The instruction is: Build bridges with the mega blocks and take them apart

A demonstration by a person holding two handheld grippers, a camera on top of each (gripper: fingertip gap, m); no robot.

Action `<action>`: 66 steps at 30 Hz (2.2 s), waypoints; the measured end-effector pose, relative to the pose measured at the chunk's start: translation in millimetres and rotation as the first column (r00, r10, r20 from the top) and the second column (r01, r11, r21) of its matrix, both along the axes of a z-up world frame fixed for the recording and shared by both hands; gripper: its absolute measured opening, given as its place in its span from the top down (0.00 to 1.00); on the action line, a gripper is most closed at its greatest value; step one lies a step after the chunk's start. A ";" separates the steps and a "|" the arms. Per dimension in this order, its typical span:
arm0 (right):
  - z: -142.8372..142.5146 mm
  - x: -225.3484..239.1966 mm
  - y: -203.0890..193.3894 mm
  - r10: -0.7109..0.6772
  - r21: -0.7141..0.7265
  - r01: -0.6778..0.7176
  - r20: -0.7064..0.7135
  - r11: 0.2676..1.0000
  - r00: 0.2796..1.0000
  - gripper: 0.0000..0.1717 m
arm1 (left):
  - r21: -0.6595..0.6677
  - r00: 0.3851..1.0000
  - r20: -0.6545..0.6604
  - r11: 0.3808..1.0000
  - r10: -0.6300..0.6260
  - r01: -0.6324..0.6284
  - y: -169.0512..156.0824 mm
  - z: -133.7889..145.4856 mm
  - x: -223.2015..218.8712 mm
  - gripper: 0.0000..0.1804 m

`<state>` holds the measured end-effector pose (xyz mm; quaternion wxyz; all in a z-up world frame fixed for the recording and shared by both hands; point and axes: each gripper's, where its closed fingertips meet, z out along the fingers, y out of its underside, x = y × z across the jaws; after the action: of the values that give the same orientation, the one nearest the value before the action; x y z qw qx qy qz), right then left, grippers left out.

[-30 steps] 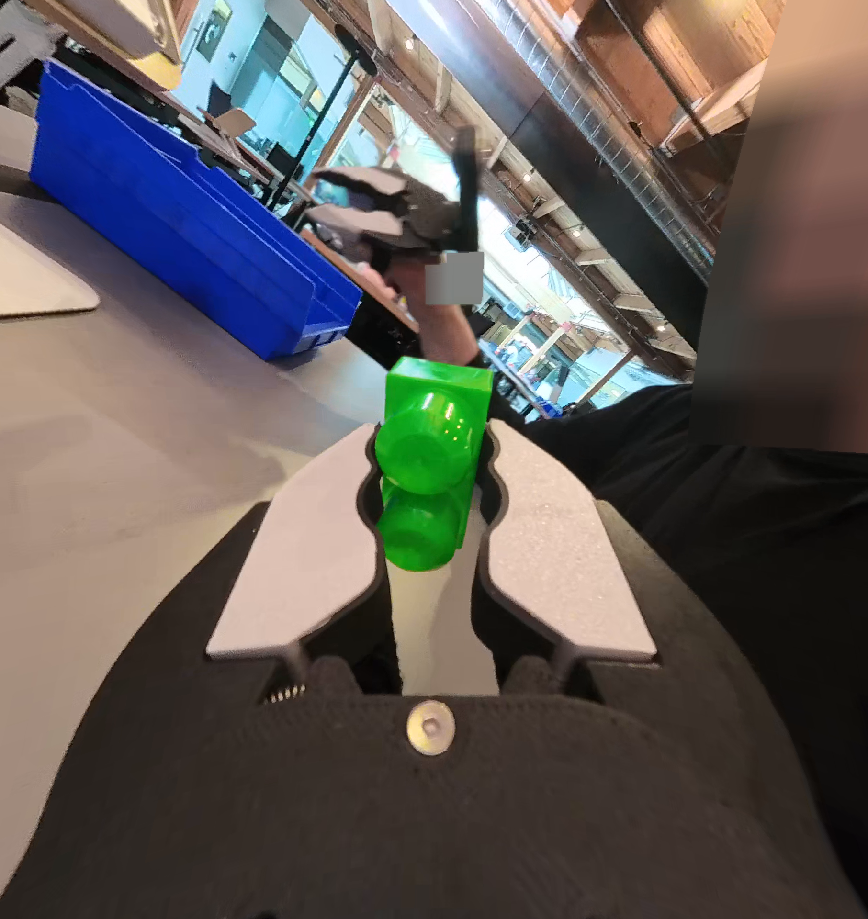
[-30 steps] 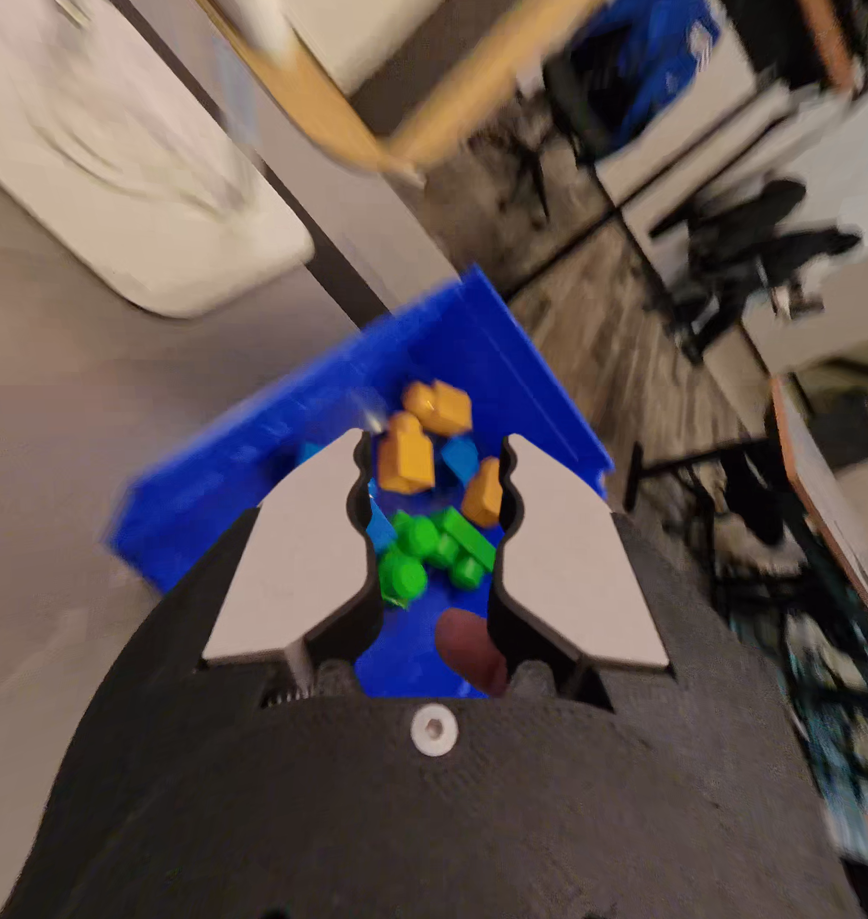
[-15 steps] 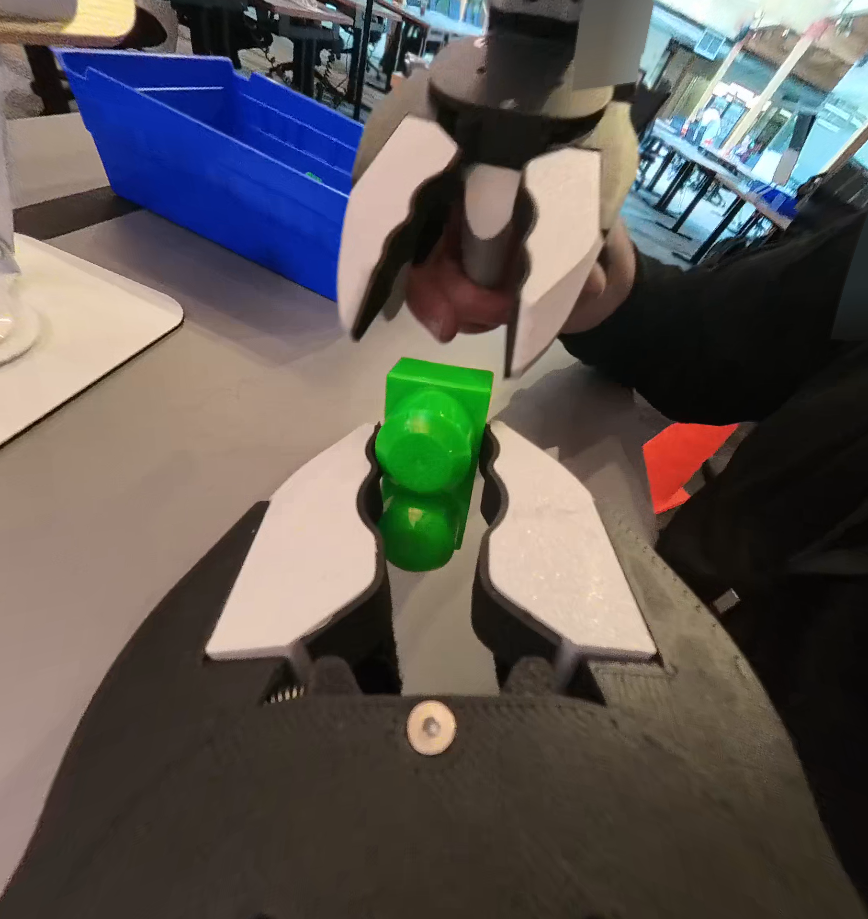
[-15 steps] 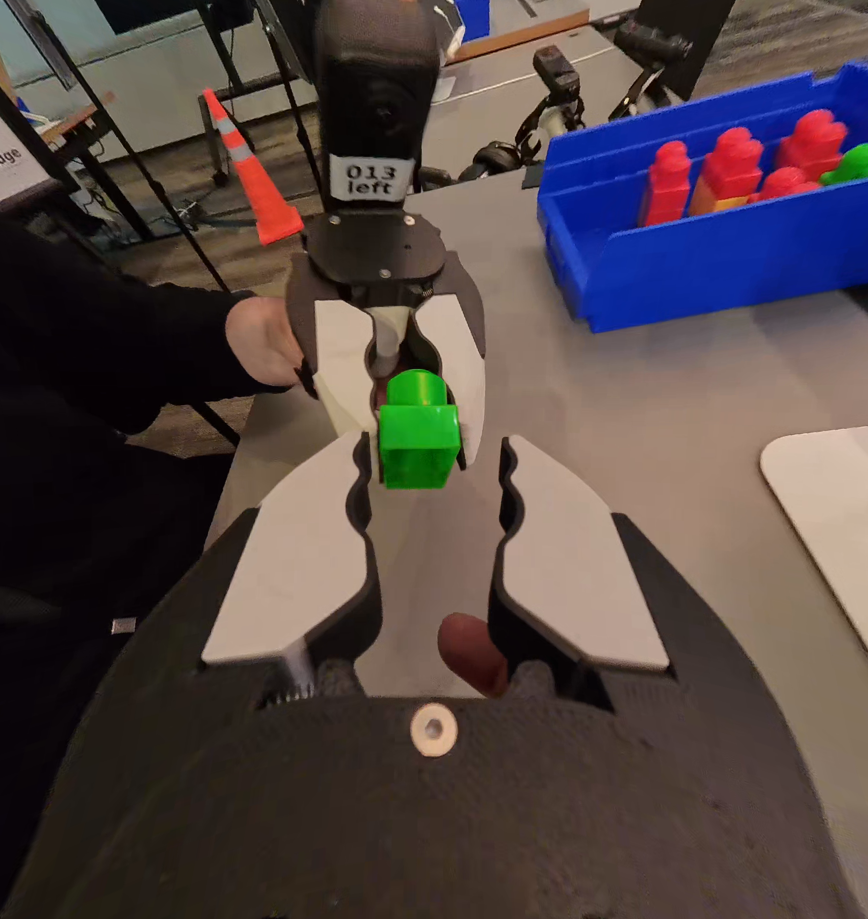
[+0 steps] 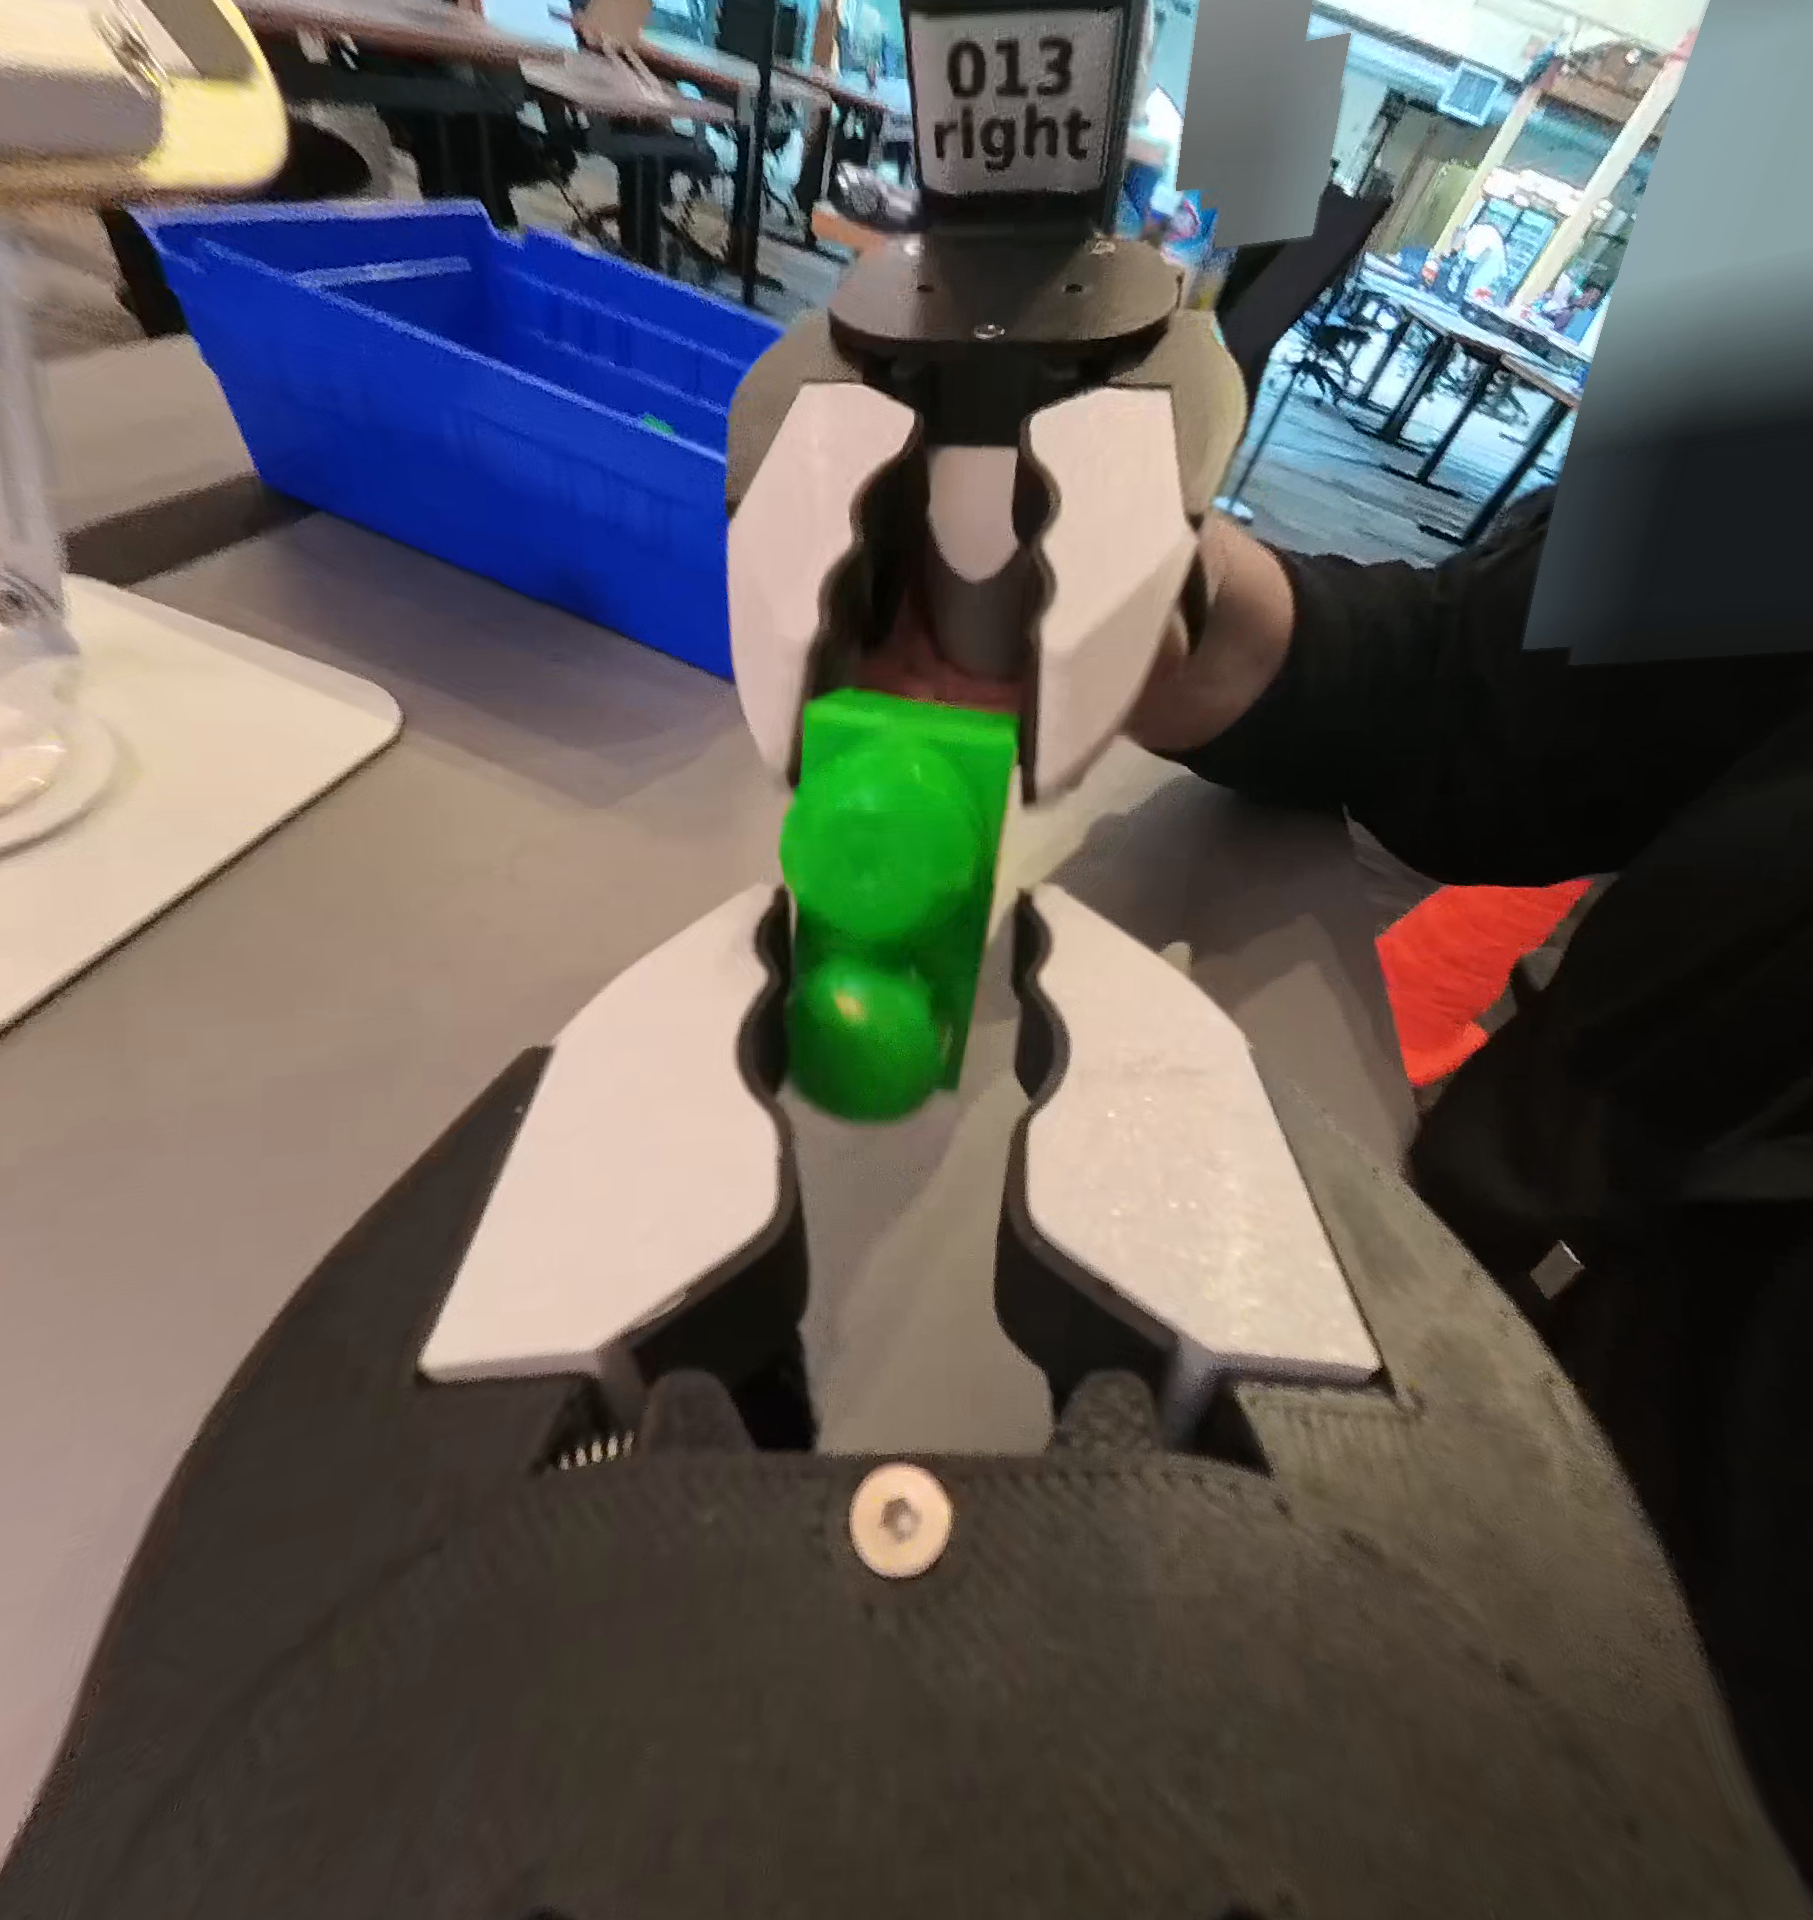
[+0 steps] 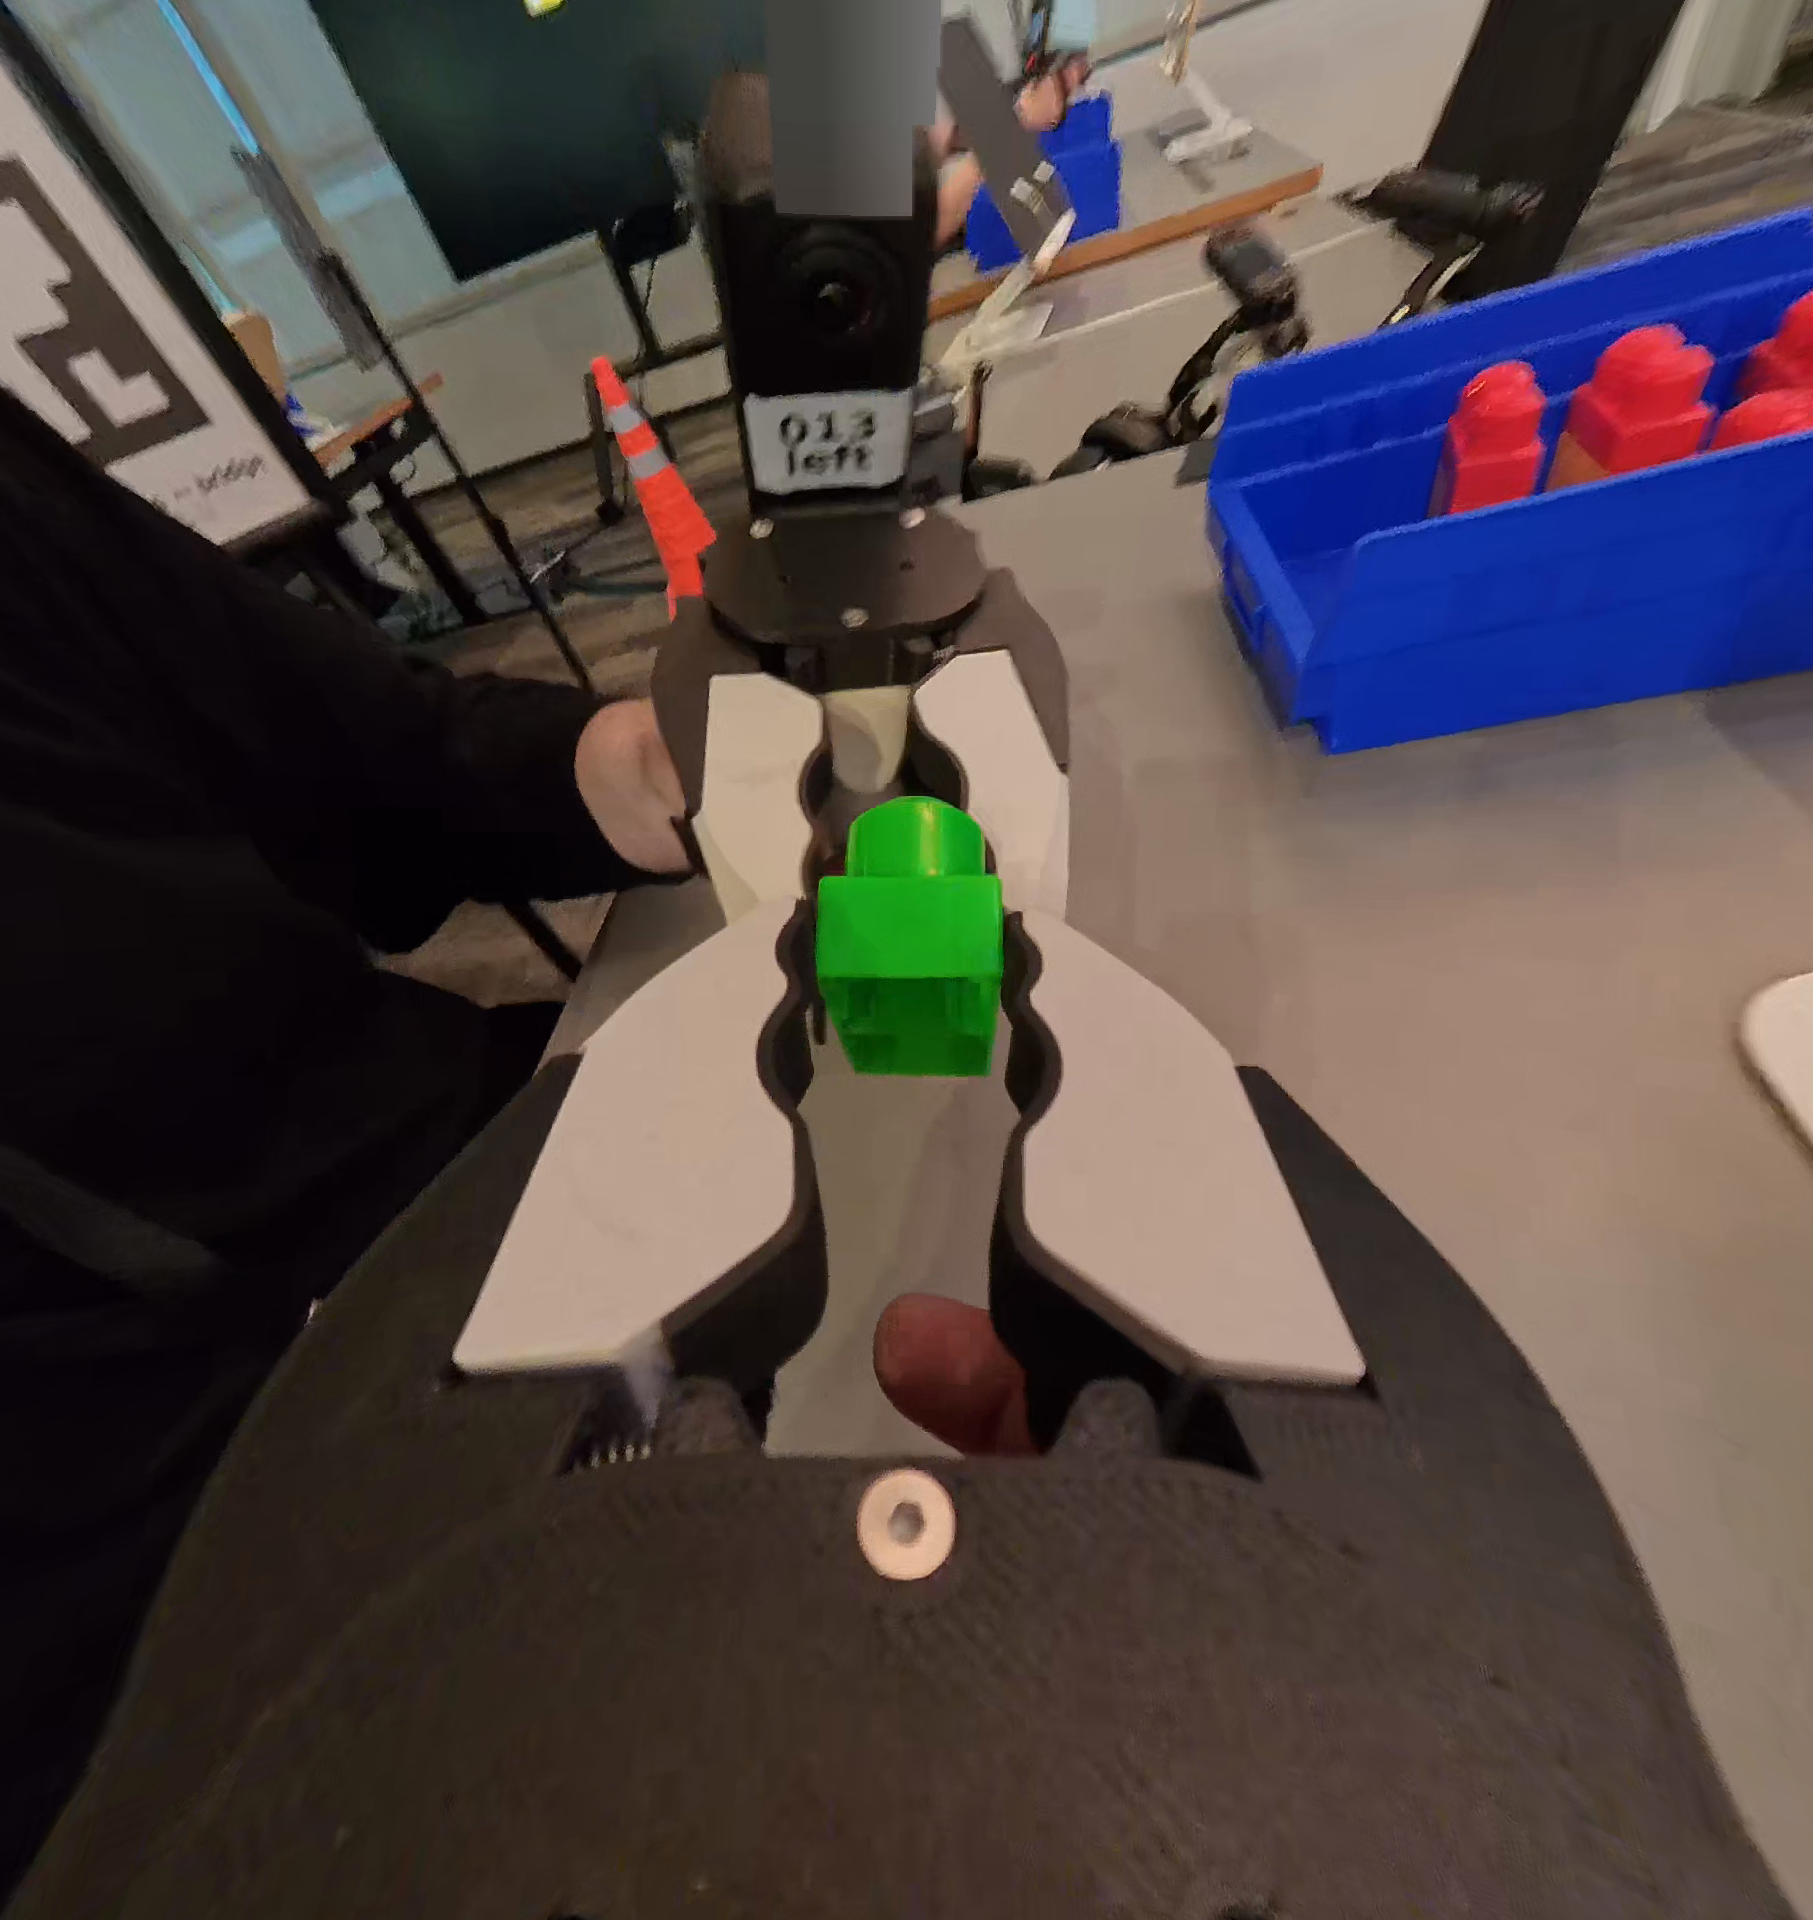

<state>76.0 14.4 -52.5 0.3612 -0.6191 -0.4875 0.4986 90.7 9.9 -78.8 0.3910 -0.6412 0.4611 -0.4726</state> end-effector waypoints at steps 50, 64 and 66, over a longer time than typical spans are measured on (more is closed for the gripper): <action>-19.2 308.3 155.9 -0.868 0.359 0.791 0.258 0.495 0.425 0.64 | 0.346 0.051 -0.938 0.932 0.342 0.105 295.7 -93.6 -349.5 0.70; -16.3 291.0 151.3 -0.849 0.399 0.750 0.247 0.528 0.466 0.68 | 0.220 0.088 -0.971 0.974 0.224 -0.051 260.5 -90.3 -339.0 0.77; -15.7 287.6 150.4 -0.845 0.399 0.745 0.246 0.535 0.475 0.68 | 0.209 0.083 -0.973 0.976 0.214 -0.061 259.9 -92.4 -339.0 0.76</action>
<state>363.6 164.8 -68.2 0.5116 -0.8160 -0.2607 0.0670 -248.3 269.9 -171.2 0.0583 -0.8082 0.5675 0.1461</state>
